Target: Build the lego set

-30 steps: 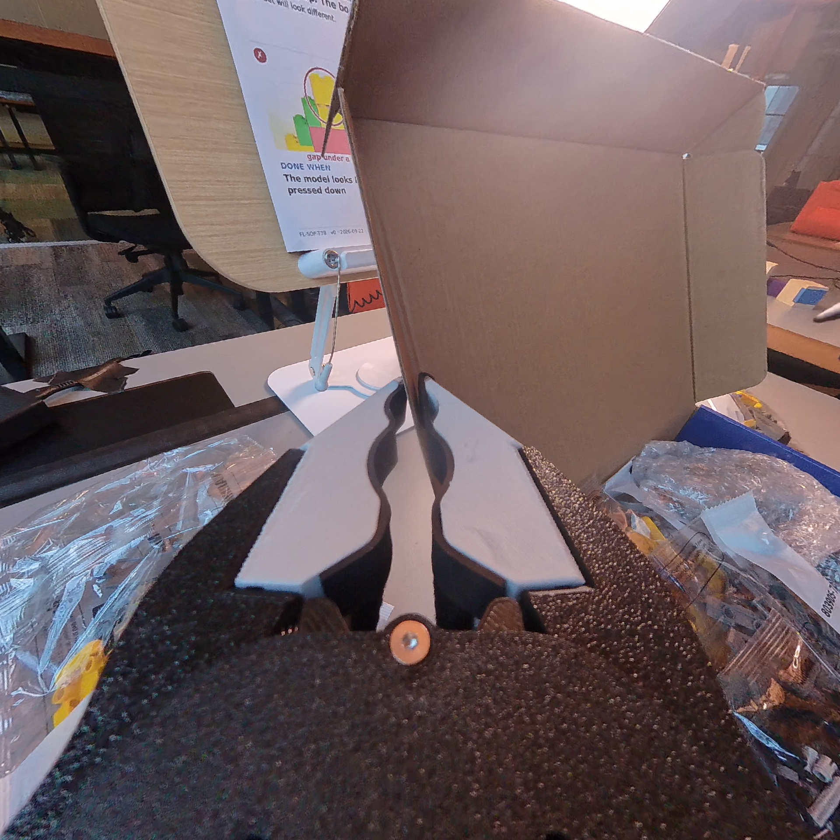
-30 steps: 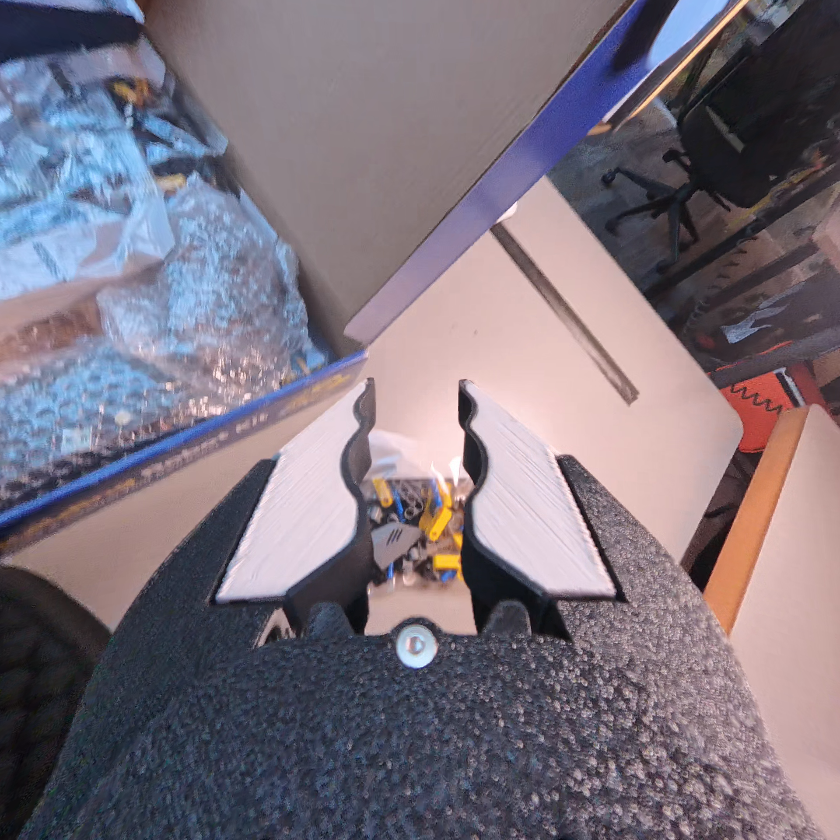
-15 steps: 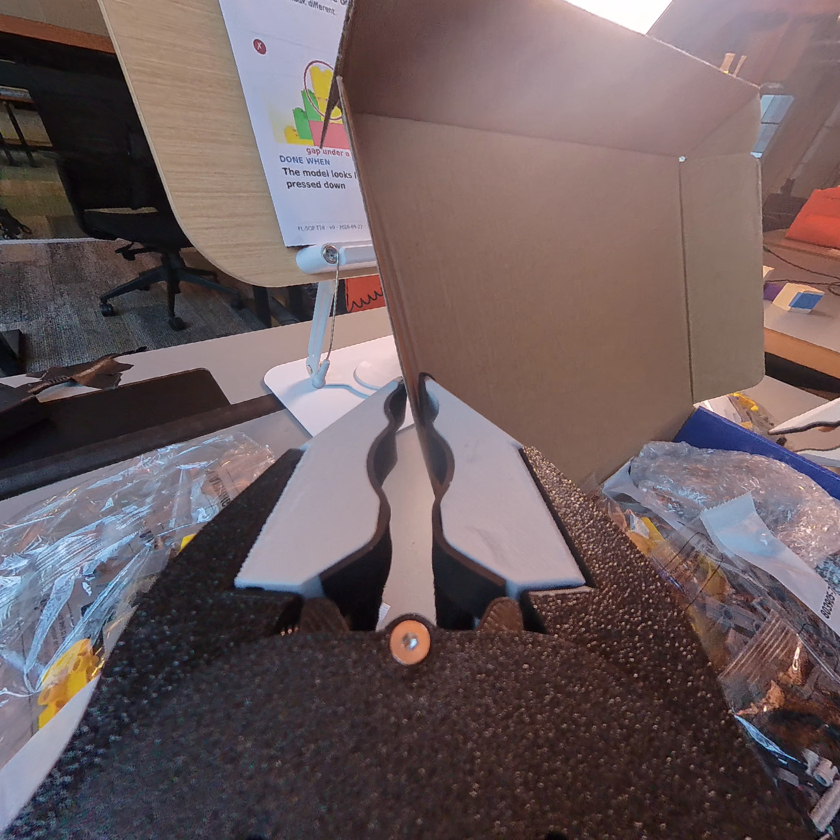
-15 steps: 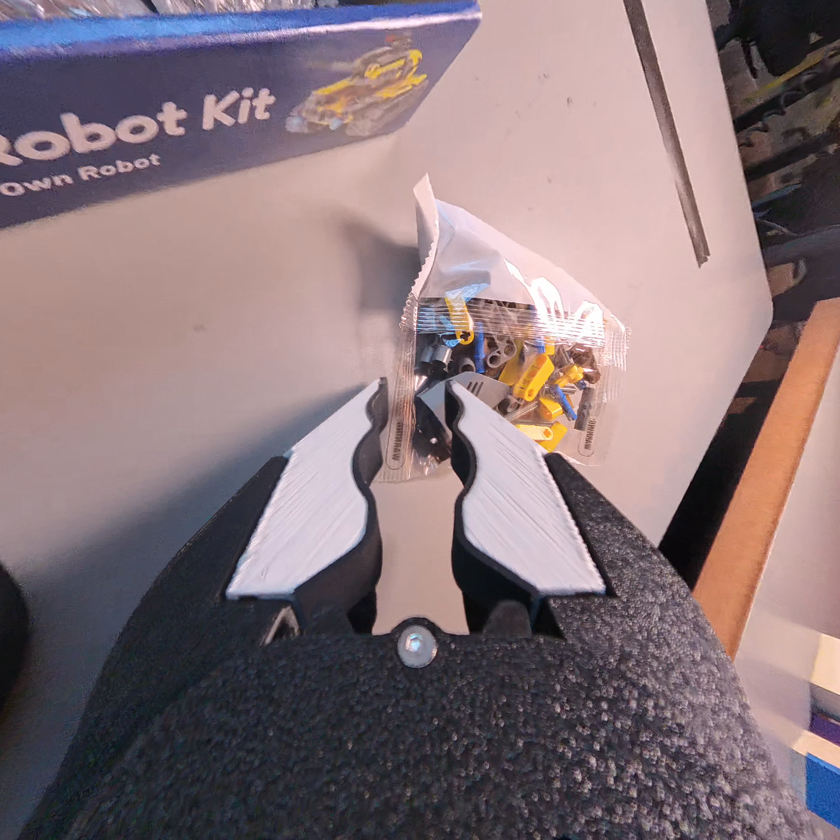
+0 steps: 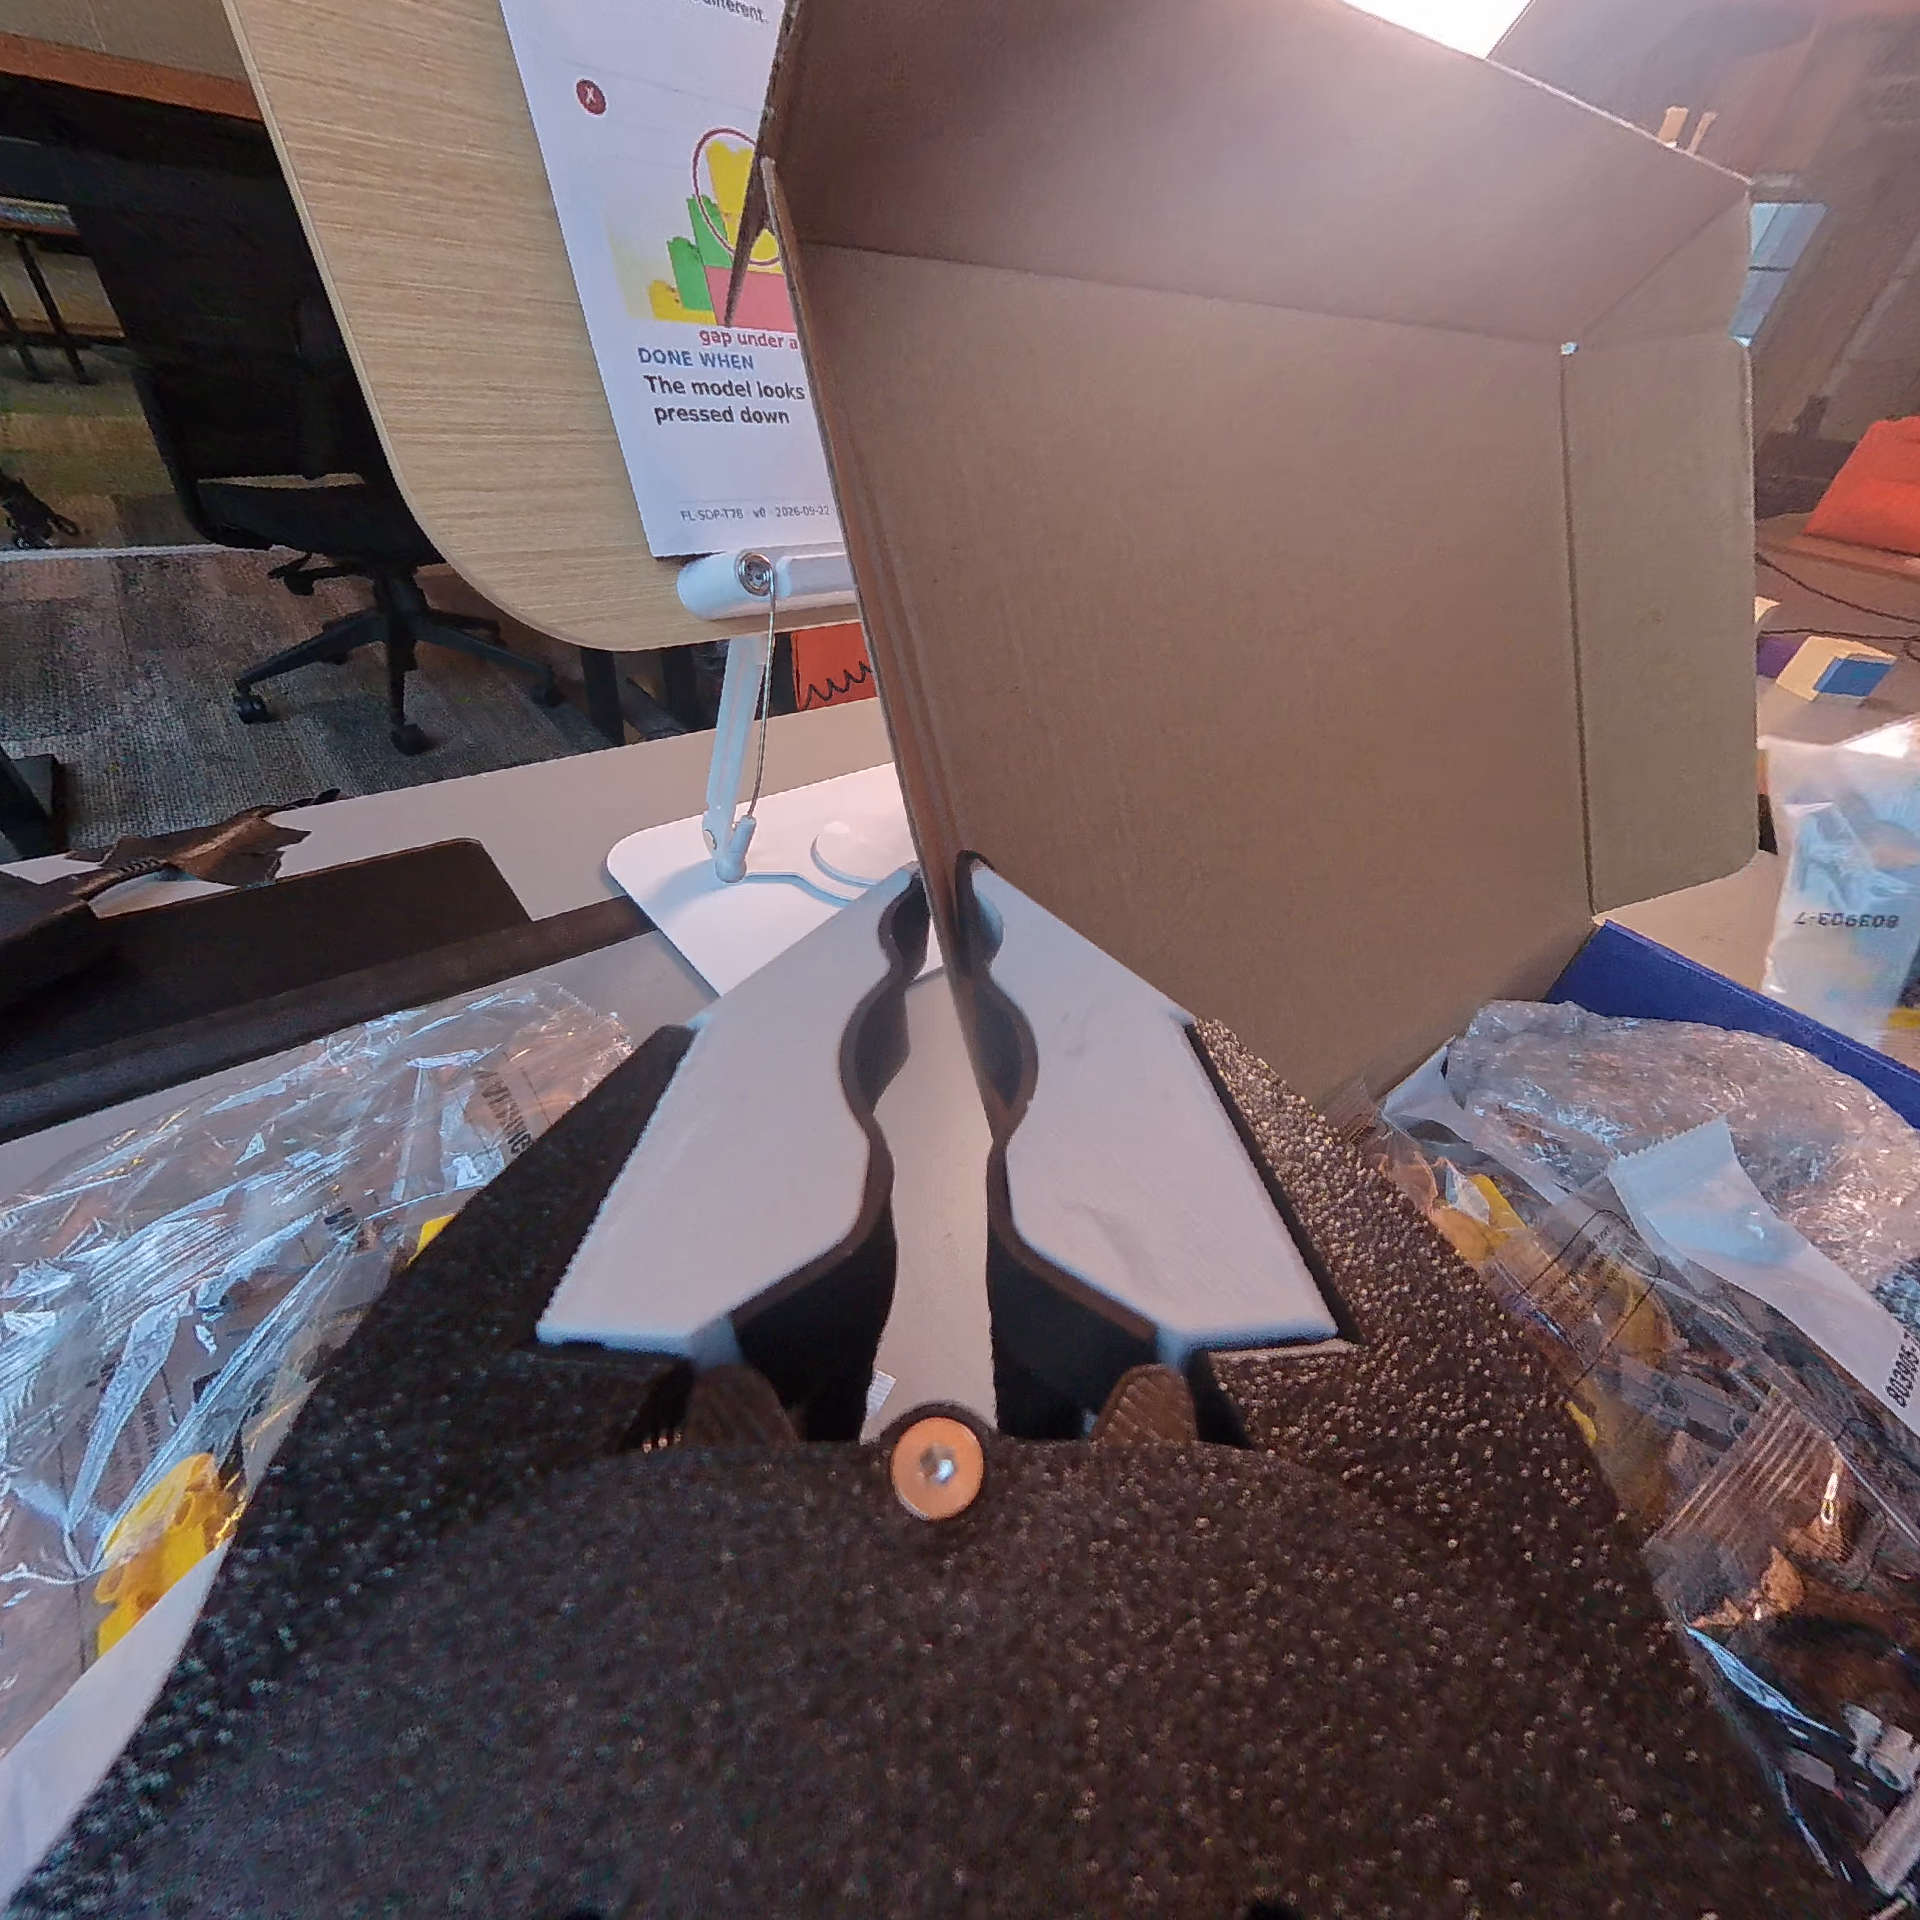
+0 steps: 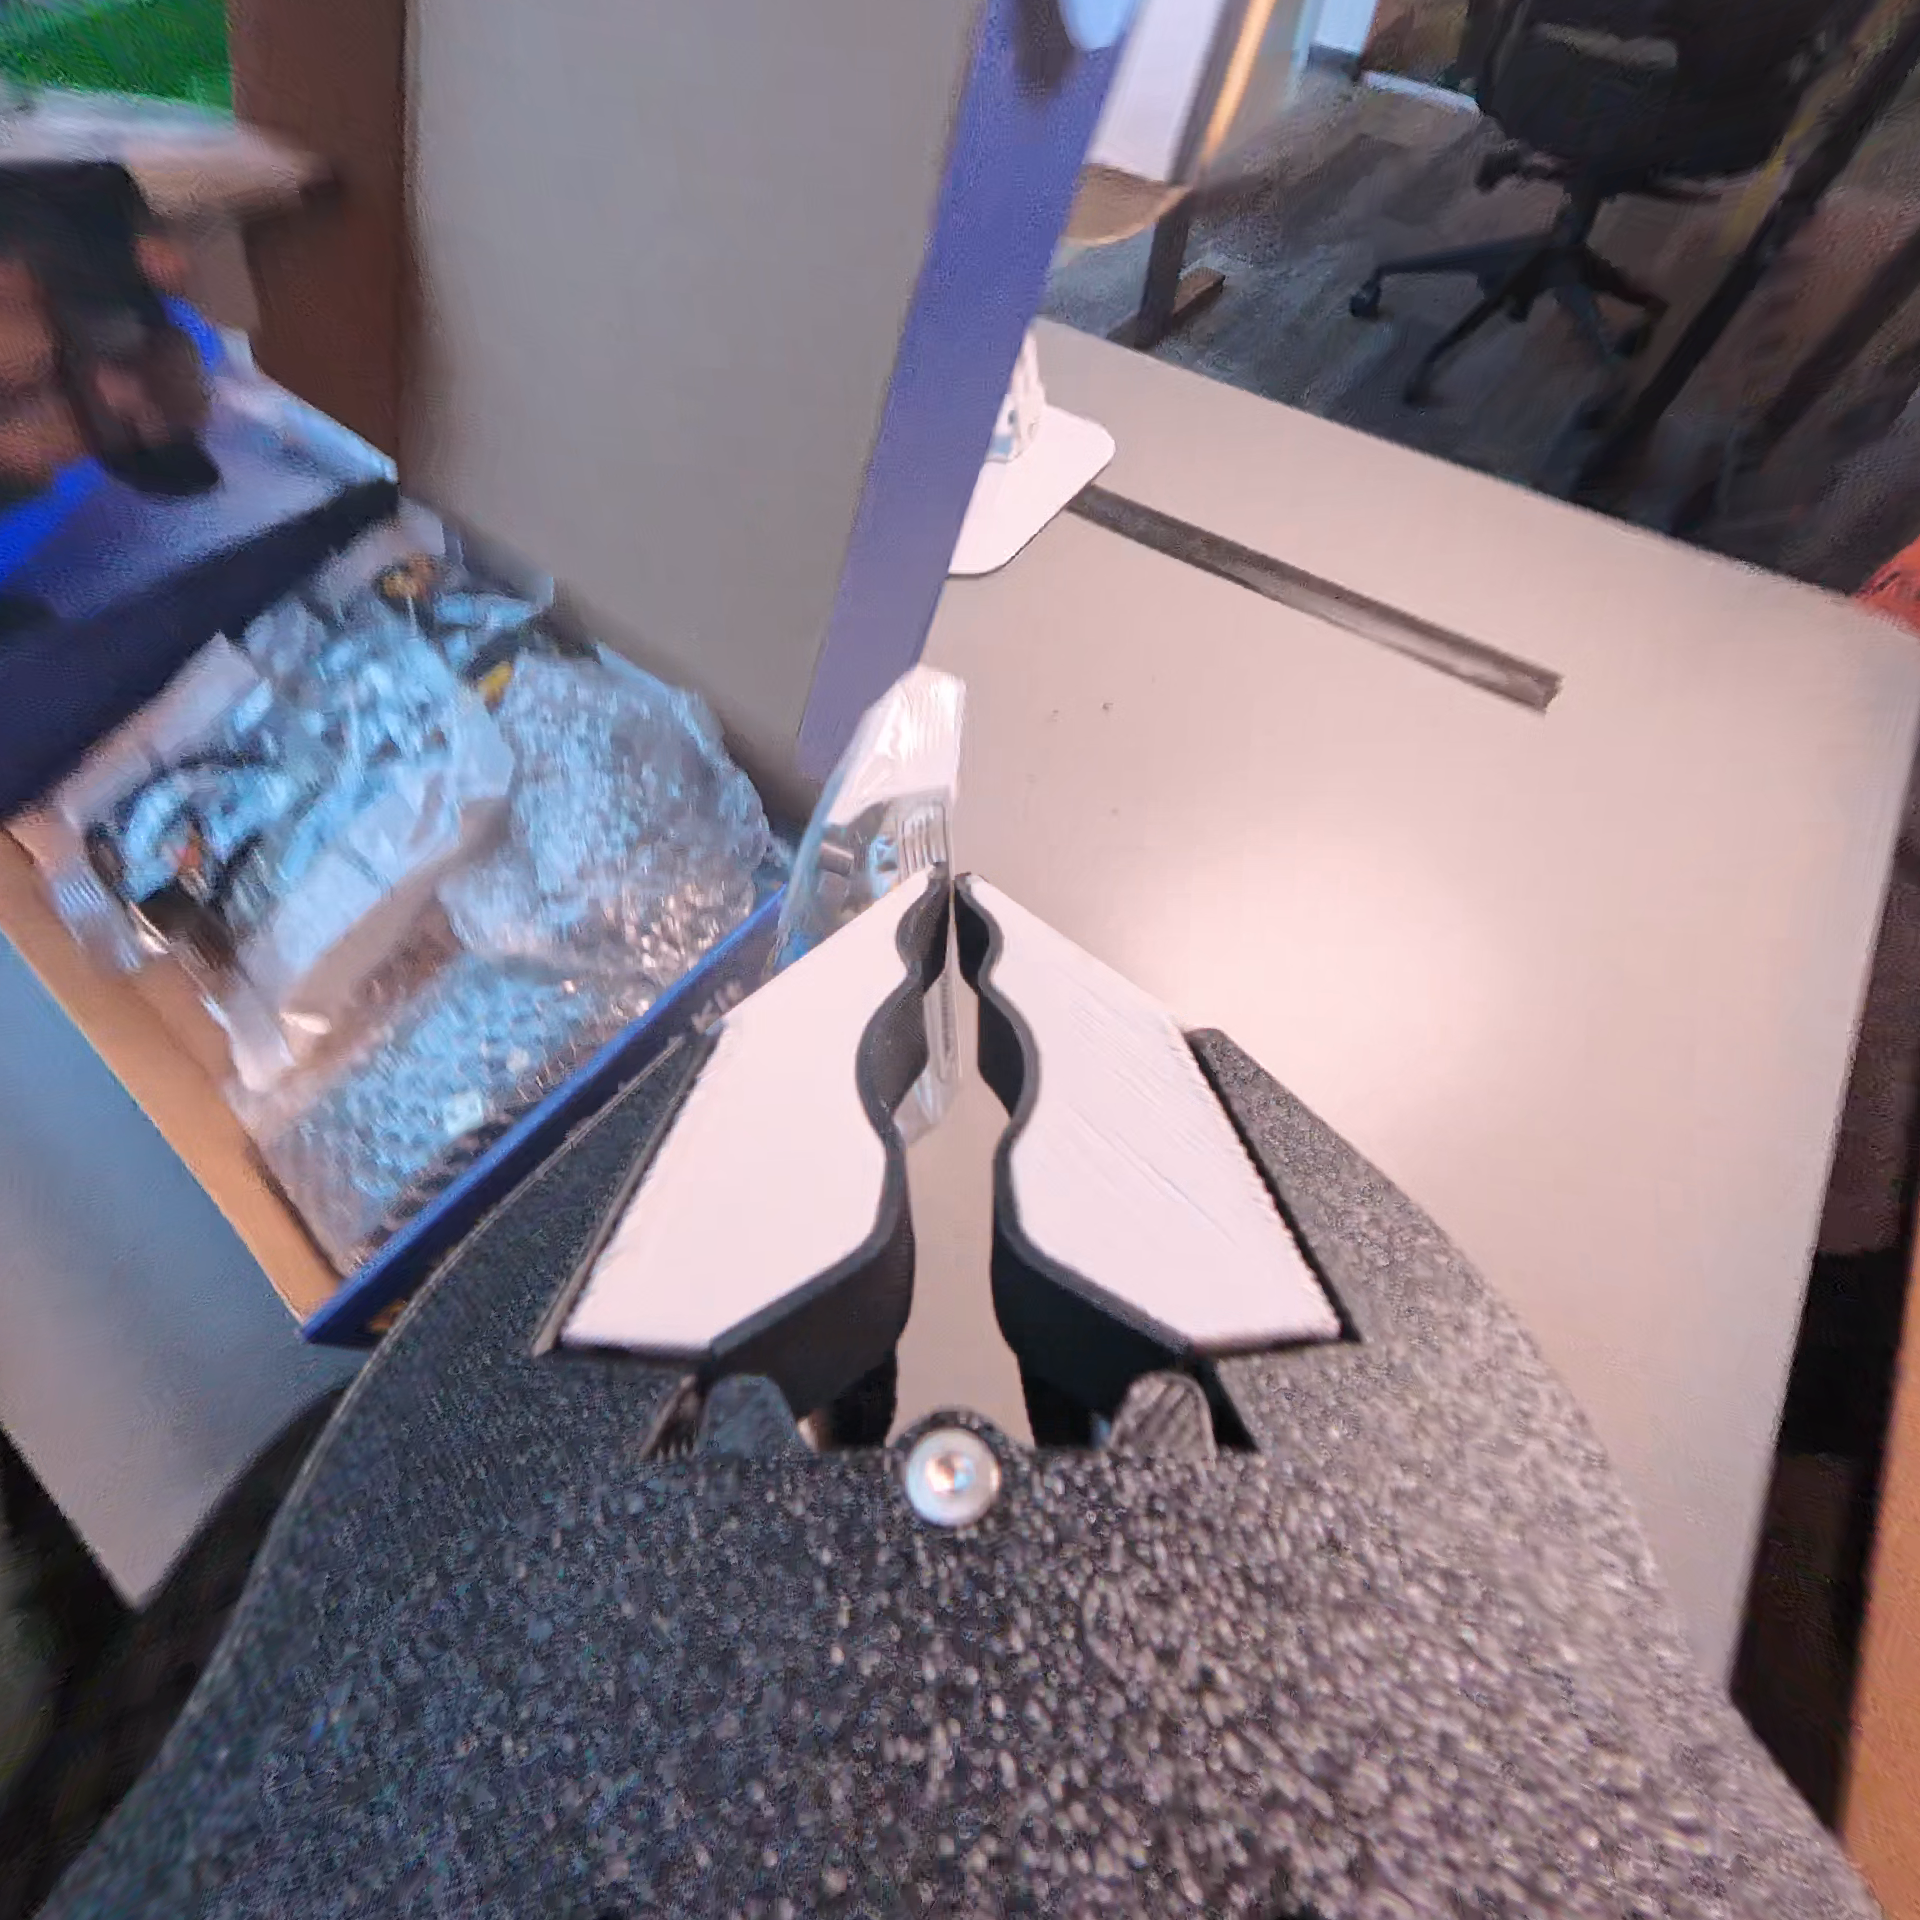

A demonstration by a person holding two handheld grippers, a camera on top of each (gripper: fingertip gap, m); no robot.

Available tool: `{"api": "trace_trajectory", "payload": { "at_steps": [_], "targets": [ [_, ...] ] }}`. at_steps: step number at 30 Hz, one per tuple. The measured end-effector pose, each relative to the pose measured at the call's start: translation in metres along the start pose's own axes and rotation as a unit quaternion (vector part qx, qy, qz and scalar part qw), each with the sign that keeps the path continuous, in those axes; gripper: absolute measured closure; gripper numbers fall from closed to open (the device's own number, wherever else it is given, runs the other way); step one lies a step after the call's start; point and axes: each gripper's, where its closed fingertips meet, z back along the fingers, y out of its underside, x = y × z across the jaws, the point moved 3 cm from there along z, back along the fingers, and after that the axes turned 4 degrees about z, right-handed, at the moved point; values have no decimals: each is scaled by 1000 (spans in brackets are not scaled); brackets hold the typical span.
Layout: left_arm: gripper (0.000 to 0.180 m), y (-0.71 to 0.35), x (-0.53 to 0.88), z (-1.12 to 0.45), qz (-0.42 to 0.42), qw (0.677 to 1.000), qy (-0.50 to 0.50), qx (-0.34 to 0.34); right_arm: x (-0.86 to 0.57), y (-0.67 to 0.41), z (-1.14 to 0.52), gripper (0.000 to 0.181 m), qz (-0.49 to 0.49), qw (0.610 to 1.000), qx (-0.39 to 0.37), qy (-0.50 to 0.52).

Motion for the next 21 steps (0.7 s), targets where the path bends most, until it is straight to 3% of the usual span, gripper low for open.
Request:
{"api": "trace_trajectory", "payload": {
  "at_steps": [3, 7, 14, 18, 21],
  "targets": [
    [176, 0, 0, 0, -1, 1000, 1, 1, -42, 21, -9, 181, -114, 993, 18, 12],
    [176, 0, -1, 1, -1, 1000, 2, 1, -75, 79, -36, 181, -160, 984, 78, 29],
    [176, 2, 0, 0, 0, 1000, 0, 0, -63, 71, -26, 167, -73, 996, 43, 32],
    [175, 2, 0, 0, 2, 1000, 0, 0, -30, 91, -28, 155, 40, 990, 134, 36],
    [175, 4, 0, -1, 5, 1000, 1, 1, -16, 120, -45, 135, 52, 978, 199, 24]
  ]
}}
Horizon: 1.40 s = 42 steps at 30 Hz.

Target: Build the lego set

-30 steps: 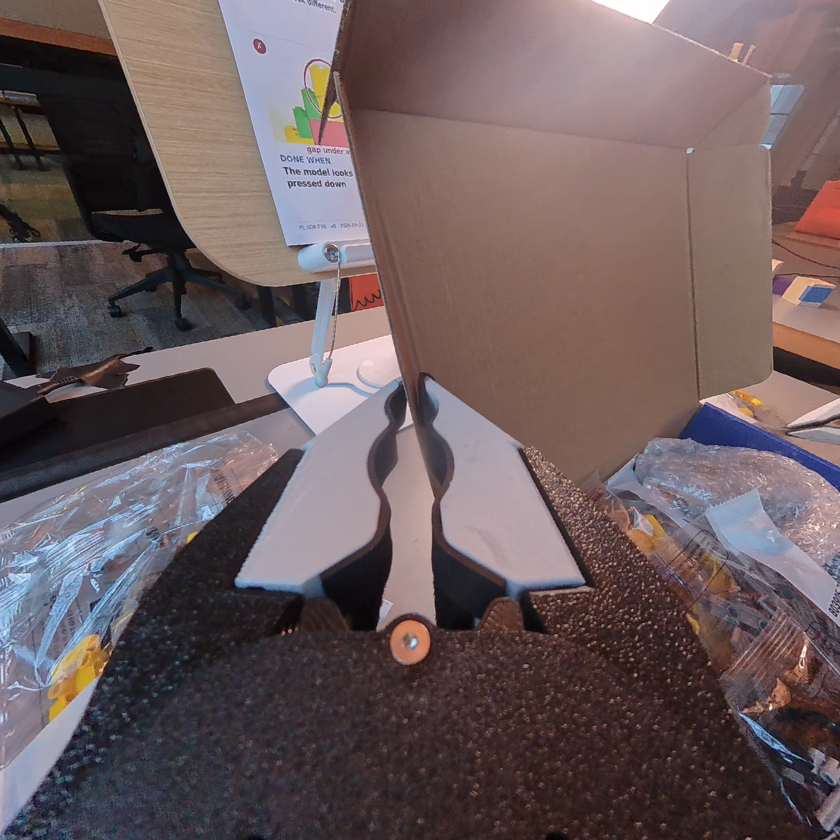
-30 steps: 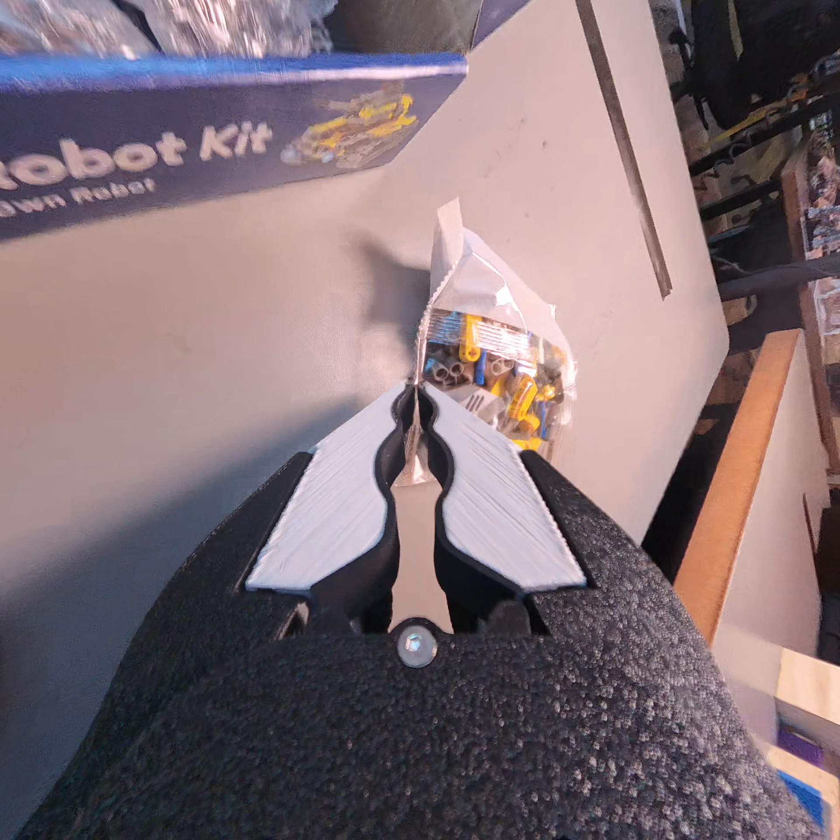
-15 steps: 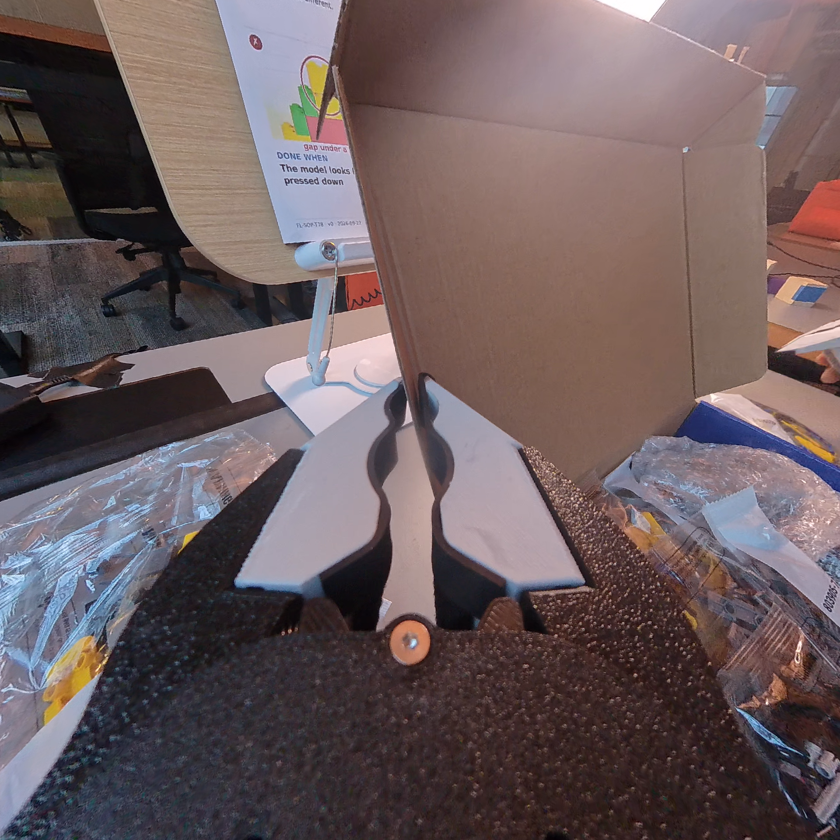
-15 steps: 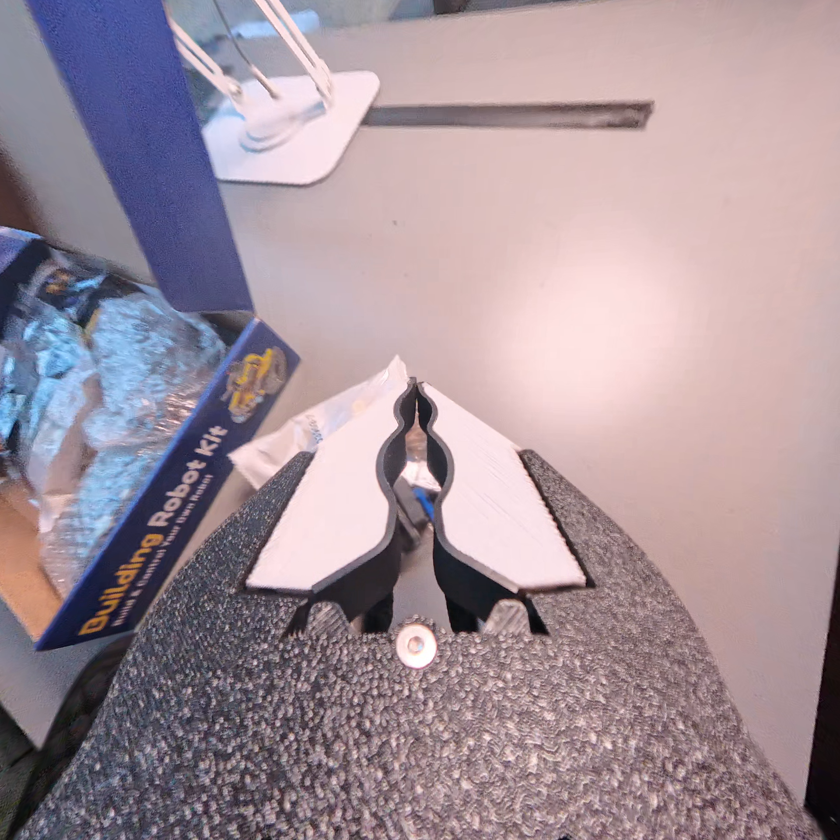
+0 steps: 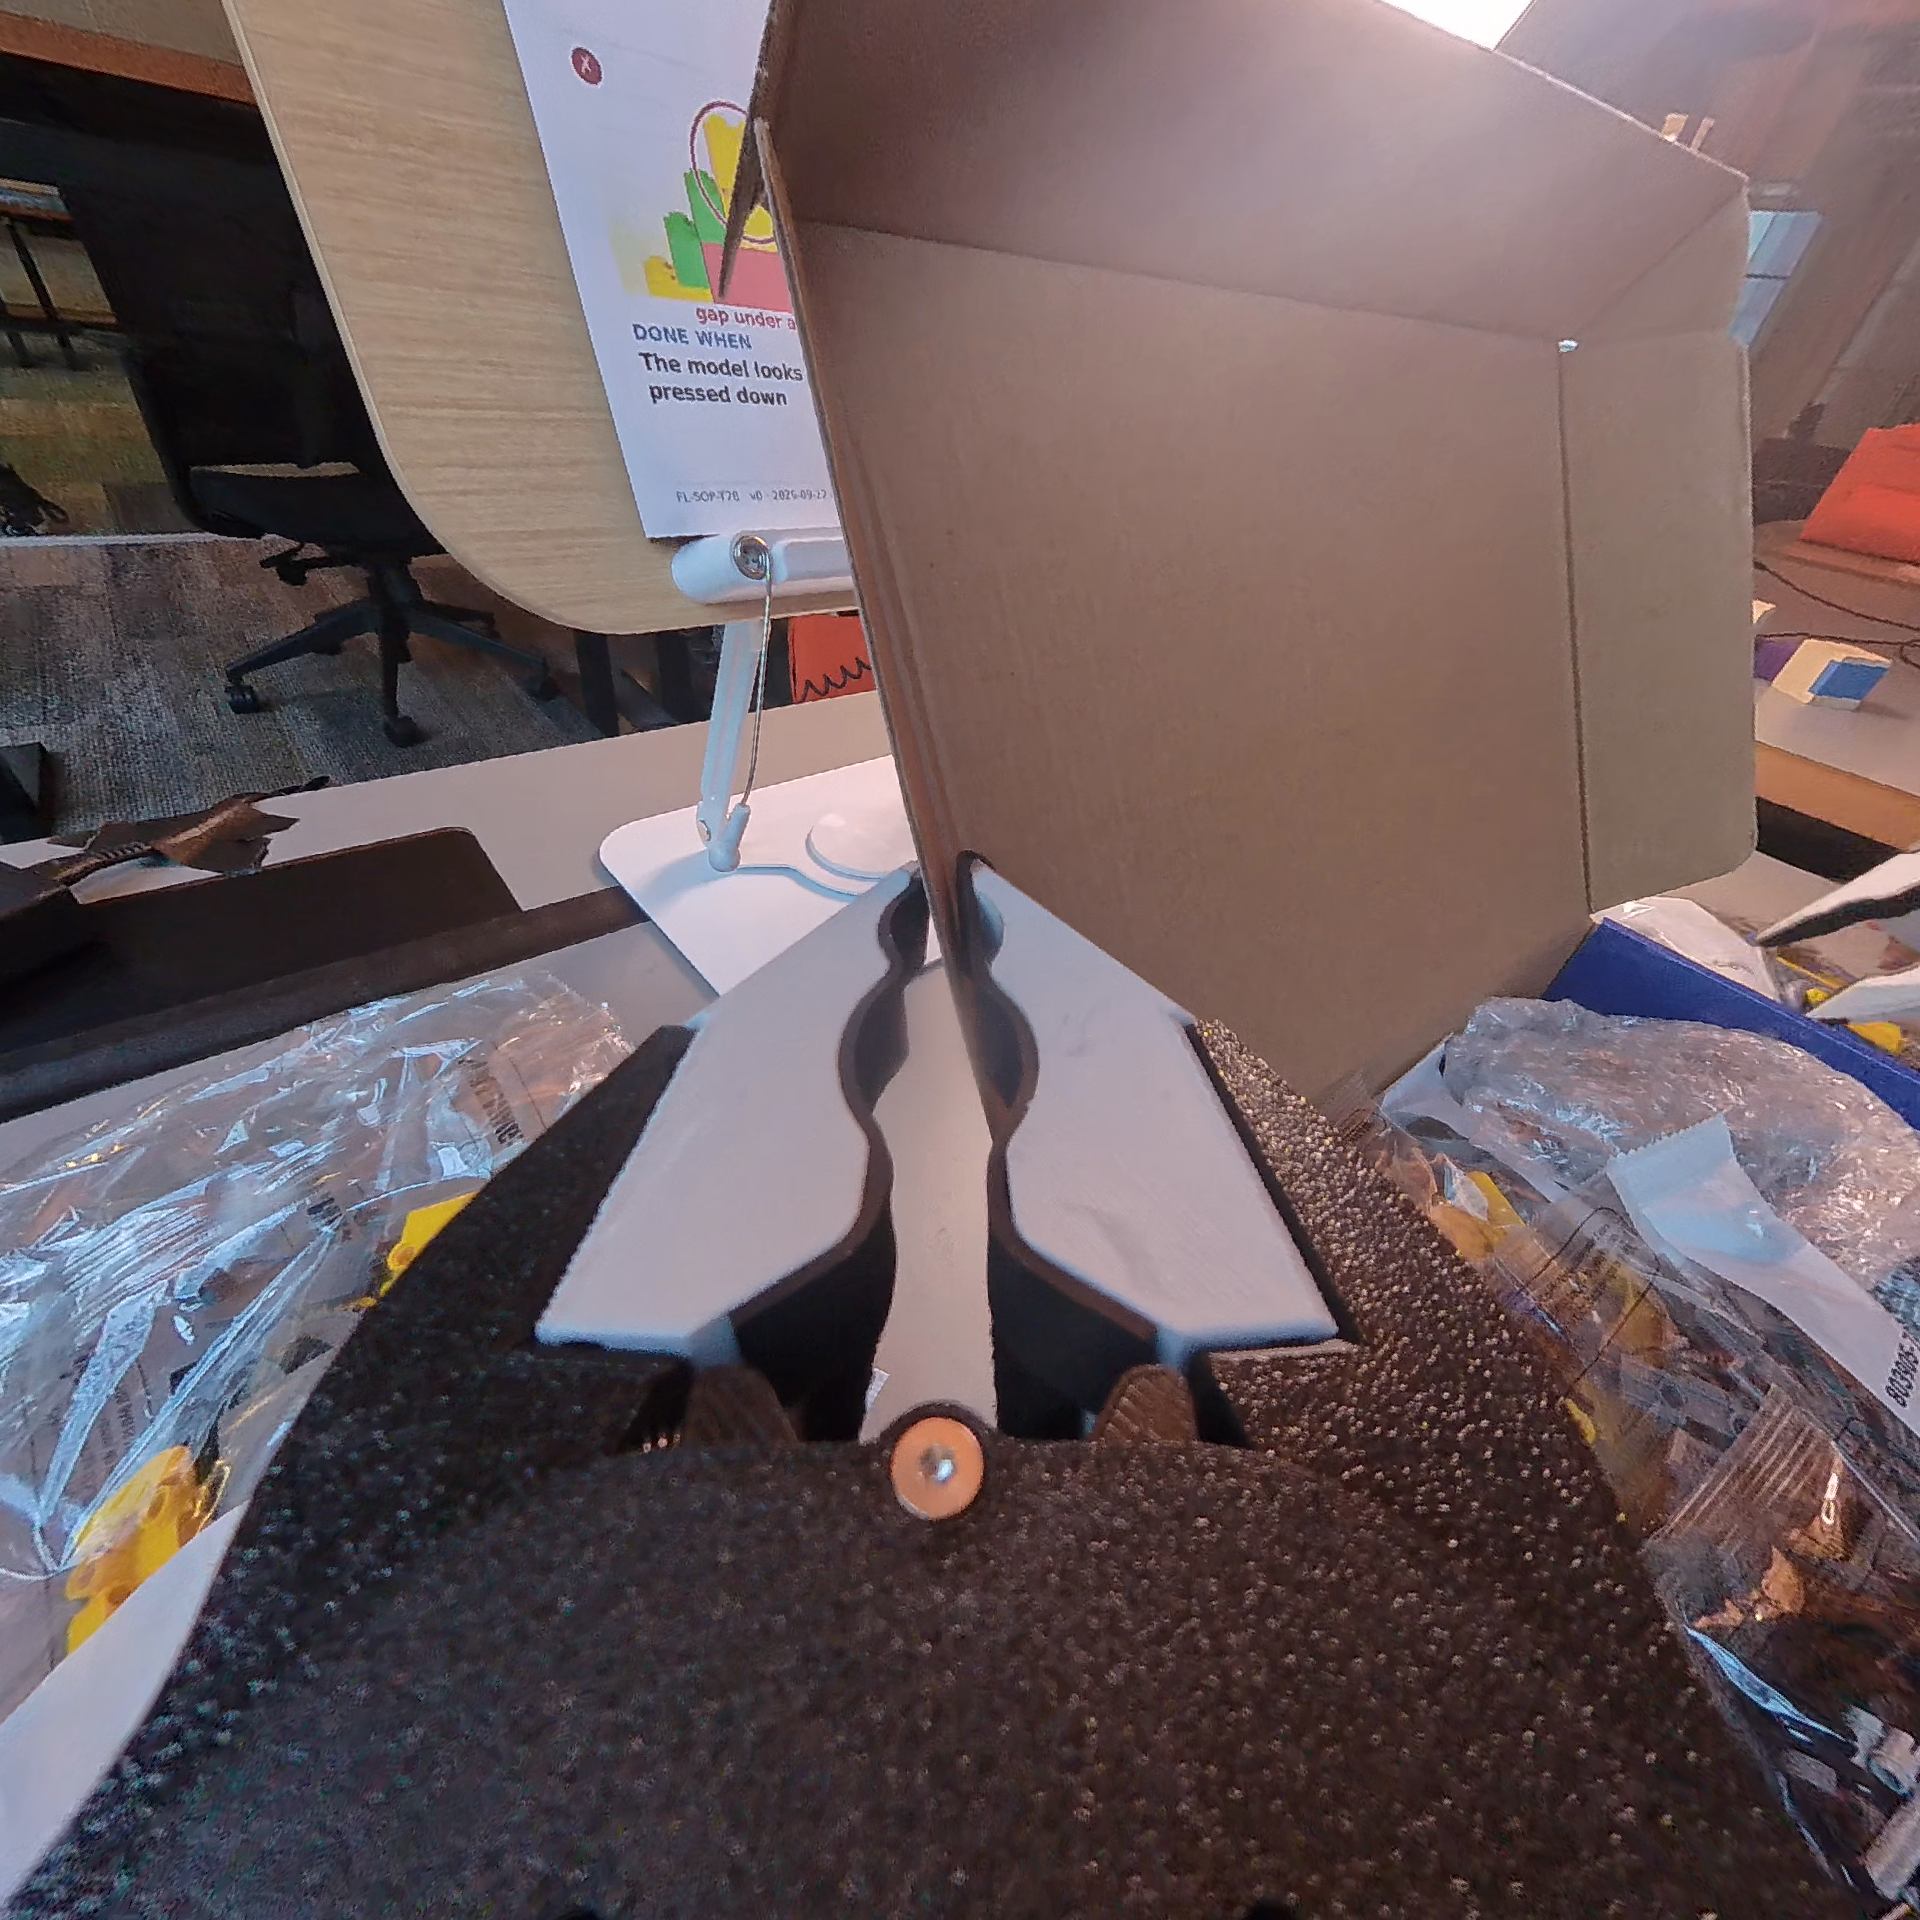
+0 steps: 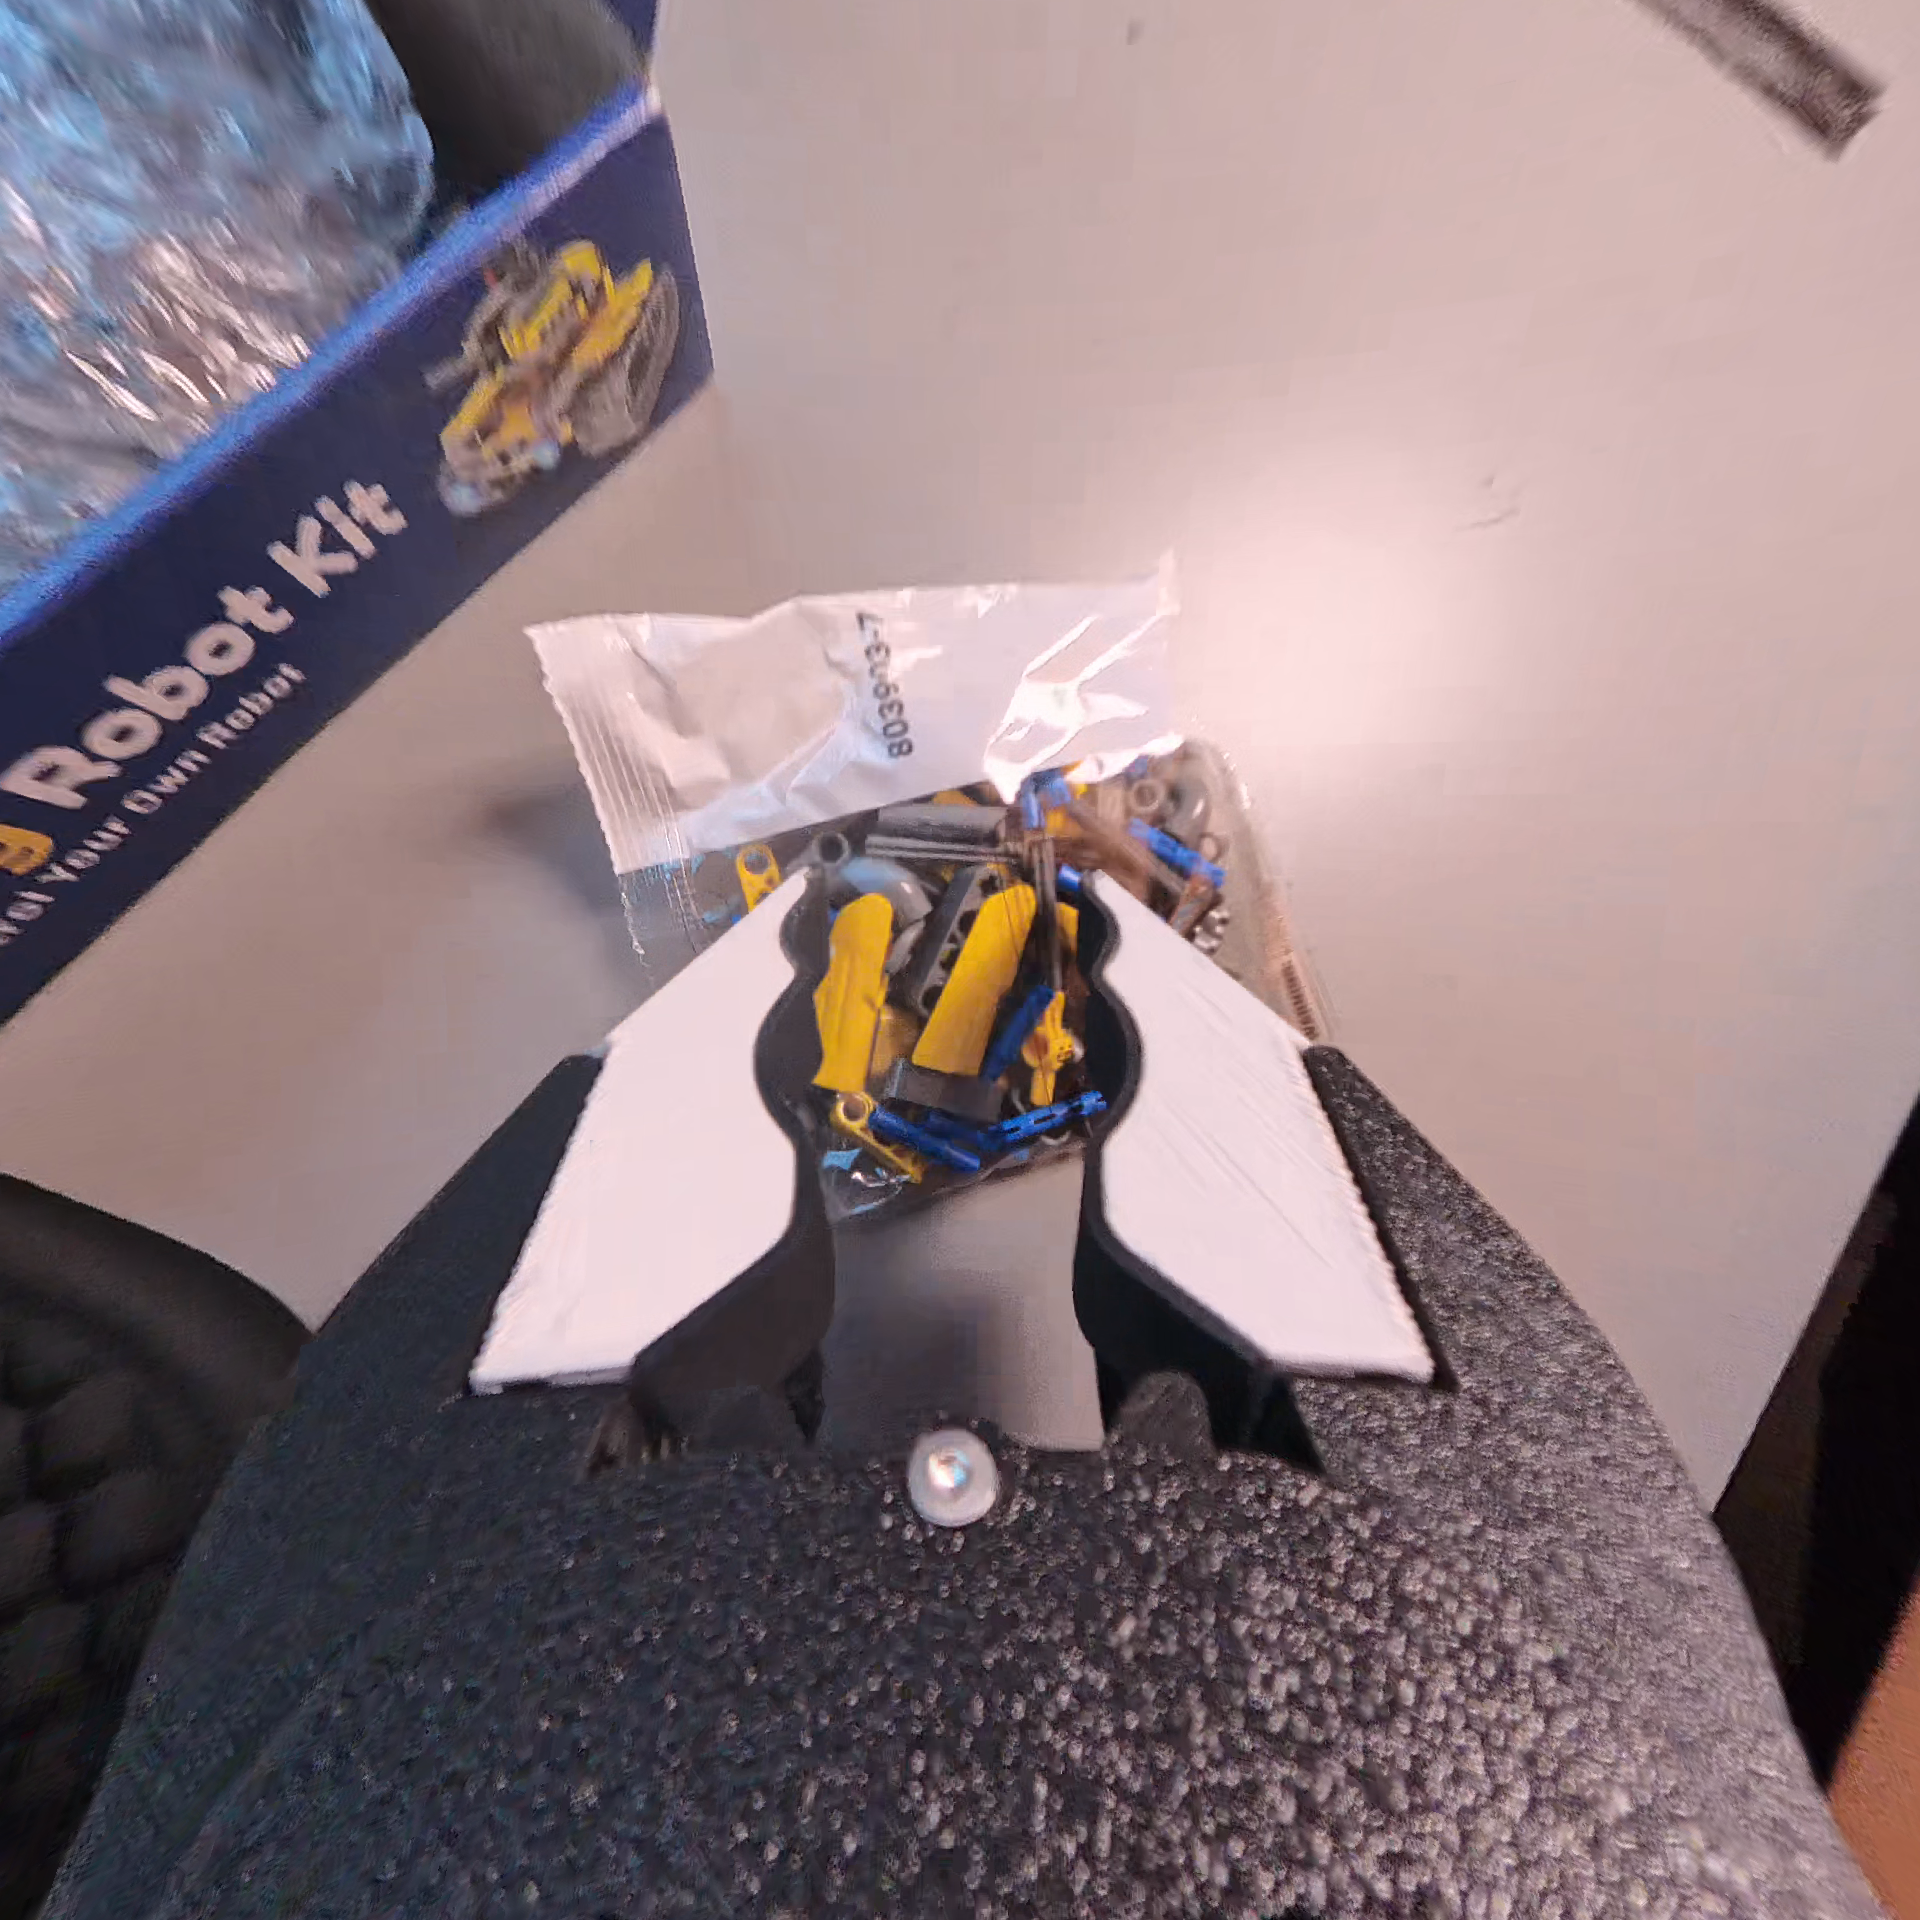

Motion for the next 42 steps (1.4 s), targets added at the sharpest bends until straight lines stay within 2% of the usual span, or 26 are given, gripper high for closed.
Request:
{"api": "trace_trajectory", "payload": {
  "at_steps": [3, 10, 14, 17, 24, 30, 34, 38, 41, 42],
  "targets": [
    [175, 2, 0, -1, 1, 1000, 1, 2, 0, 1, -11, 132, 12, 1000, -4, -8],
    [175, 5, -1, -1, 1, 1000, 3, 5, -15, -4, -13, 95, 47, 998, -19, -38],
    [175, 6, -1, -2, 0, 1000, 1, 6, -24, -35, 18, 111, 26, 993, -115, -5],
    [175, 7, -1, -3, 2, 1000, 0, 7, 2, -61, 43, 128, 55, 983, -176, -21],
    [175, 9, 0, -4, 0, 1000, -5, 10, 118, -111, 41, 145, 211, 949, -191, -135],
    [175, 9, -1, -3, -10, 1000, -18, 11, 203, -156, 0, 144, 276, 917, -165, -238],
    [177, 9, -2, -2, -10, 1000, -17, 13, 215, -181, -39, 127, 295, 922, -109, -226],
    [177, 9, -2, -2, -14, 1000, -16, 15, 243, -189, -41, 137, 304, 901, -88, -297],
    [177, 9, -2, -1, -11, 1000, -13, 14, 254, -175, -61, 134, 351, 899, -22, -263],
    [176, 8, -2, -1, -11, 1000, -12, 15, 258, -175, -64, 136, 342, 900, -22, -268]
  ]
}}
